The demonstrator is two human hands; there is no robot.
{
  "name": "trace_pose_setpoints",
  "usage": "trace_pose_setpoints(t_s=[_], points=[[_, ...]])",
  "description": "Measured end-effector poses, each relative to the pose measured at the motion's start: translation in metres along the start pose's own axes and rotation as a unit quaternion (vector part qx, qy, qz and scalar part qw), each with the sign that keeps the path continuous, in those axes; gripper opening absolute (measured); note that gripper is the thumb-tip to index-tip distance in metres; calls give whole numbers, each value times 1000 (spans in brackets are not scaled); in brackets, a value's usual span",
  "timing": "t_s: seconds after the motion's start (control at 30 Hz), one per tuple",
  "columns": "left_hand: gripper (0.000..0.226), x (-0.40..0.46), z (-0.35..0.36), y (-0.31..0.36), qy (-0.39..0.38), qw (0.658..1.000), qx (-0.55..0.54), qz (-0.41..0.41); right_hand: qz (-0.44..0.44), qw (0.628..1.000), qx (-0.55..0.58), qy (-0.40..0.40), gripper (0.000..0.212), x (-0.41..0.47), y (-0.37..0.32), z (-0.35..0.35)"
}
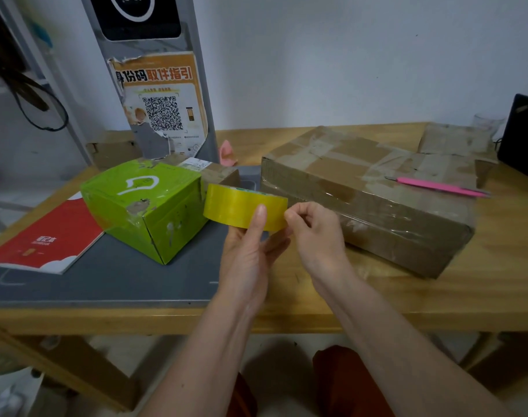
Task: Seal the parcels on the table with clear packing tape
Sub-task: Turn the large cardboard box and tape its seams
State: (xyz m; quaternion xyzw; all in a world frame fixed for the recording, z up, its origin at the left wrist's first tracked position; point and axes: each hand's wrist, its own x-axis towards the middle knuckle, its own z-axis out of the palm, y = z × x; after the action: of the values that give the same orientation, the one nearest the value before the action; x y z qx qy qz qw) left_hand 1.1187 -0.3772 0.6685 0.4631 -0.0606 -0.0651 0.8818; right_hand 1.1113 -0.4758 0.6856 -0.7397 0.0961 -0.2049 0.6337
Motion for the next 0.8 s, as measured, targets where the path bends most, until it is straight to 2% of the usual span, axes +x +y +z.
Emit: trace_pose_setpoints(t_s=[0.1,0.27,0.4,0.5,0.7,0.8], points=[[33,2,4,-1,18,1000,7,25,-8,1000,23,11,18,-3,7,3],[32,-1,2,-9,43,996,50,63,75,992,94,24,11,0,21,11],[32,3,-8,-6,41,994,77,67,149,975,166,20,36,6,25,14],[32,5,-19,-4,33,992,103,61,128,984,123,-21,13,7,20,15],[17,16,-28,-2,61,986,139,71,124,982,143,-22,14,3,17,22],[27,22,-28,-1,59,991,86,88,137,974,176,-44,8,2,12,24]])
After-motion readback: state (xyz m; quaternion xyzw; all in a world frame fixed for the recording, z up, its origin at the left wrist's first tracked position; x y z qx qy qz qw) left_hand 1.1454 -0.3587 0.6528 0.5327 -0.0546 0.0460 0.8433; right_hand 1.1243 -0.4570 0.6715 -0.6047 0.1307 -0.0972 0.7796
